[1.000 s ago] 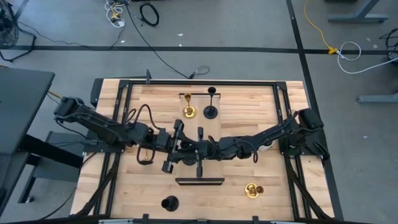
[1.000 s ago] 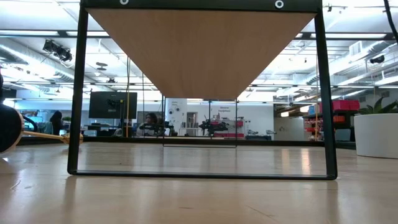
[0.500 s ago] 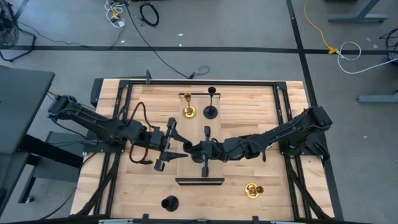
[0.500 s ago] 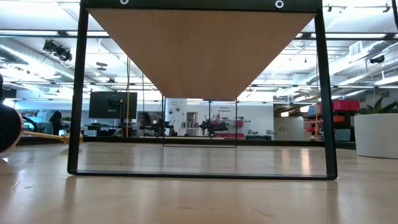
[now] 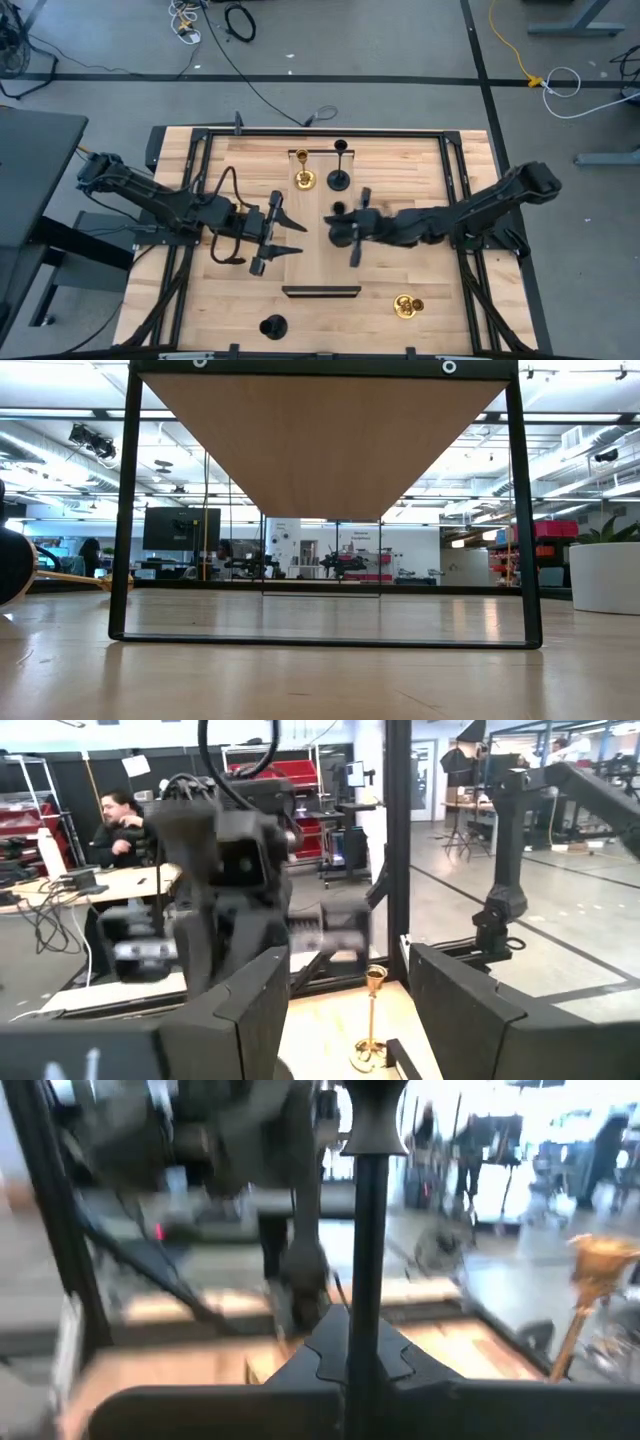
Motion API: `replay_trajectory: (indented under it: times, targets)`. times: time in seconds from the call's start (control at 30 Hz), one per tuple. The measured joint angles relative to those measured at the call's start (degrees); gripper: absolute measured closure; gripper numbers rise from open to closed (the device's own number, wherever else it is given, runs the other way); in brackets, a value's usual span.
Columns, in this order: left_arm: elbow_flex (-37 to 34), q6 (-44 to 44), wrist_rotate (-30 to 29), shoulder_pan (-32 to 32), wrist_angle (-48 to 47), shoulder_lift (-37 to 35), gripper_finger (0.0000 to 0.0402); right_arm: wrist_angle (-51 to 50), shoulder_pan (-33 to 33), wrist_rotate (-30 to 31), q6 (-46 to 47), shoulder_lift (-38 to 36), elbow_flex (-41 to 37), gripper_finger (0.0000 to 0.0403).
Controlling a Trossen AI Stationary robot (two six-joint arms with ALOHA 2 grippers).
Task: Pick & Place candle stick holders
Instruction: Put the top black candle holder on the shelf
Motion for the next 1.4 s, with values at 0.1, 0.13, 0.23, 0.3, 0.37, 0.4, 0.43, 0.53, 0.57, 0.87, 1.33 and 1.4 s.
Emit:
replay_trajectory:
  times: [0.1, 0.13, 0.23, 0.3, 0.37, 0.4, 0.43, 0.53, 0.57, 0.87, 1.33, 1.4]
  targets:
    - [0.0, 0.0, 0.0, 0.0, -0.3, 0.0, 0.0193, 12.2, -0.1, 0.0, -1.1, -2.7, -6.7, 0.0403]
    - [0.0, 0.0, 0.0, 0.0, -0.3, 0.0, 0.0193, 15.0, -0.3, 0.1, -1.3, -3.0, -8.7, 0.0403]
    - [0.0, 0.2, -0.1, 0.0, -0.7, 0.0, 0.0193, 19.3, -1.5, 0.0, -0.6, -2.9, -12.6, 0.0403]
    - [0.0, 0.4, -0.1, 0.0, -0.7, 0.0, 0.0193, 20.8, -2.6, 0.0, 0.7, -2.6, -13.9, 0.0403]
    - [0.0, 0.5, -0.1, 0.0, -0.6, 0.1, 0.0193, 21.1, -3.4, -0.1, 1.0, -2.3, -14.3, 0.0403]
    - [0.0, 0.5, -0.1, 0.0, -0.6, 0.1, 0.0193, 21.0, -3.7, -0.2, 1.0, -2.3, -14.3, 0.0403]
    - [0.0, 0.5, -0.1, 0.0, -0.7, 0.1, 0.0193, 21.1, -4.1, -0.4, 1.0, -2.3, -14.2, 0.0403]
    - [0.0, 0.5, -0.1, 0.0, -0.7, 0.1, 0.0193, 20.0, -4.9, -1.9, 1.2, -2.3, -14.1, 0.0403]
    - [0.0, 0.5, -0.1, 0.0, -0.8, 0.1, 0.0193, 19.8, -5.1, -2.5, 1.7, -2.2, -14.1, 0.0403]
    - [0.0, 0.6, -0.1, 0.1, -1.0, 0.1, 0.0193, 24.9, -5.2, -3.0, 3.1, 4.0, -14.1, 0.0403]
    - [0.0, 0.6, -0.3, 0.1, -1.6, 0.1, 0.0193, 24.9, -5.6, -3.3, 1.4, 5.4, -14.1, 0.0403]
    - [0.0, 0.6, -0.3, 0.1, -1.6, 0.1, 0.0193, 24.8, -5.7, -3.3, 2.1, 5.4, -14.1, 0.0403]
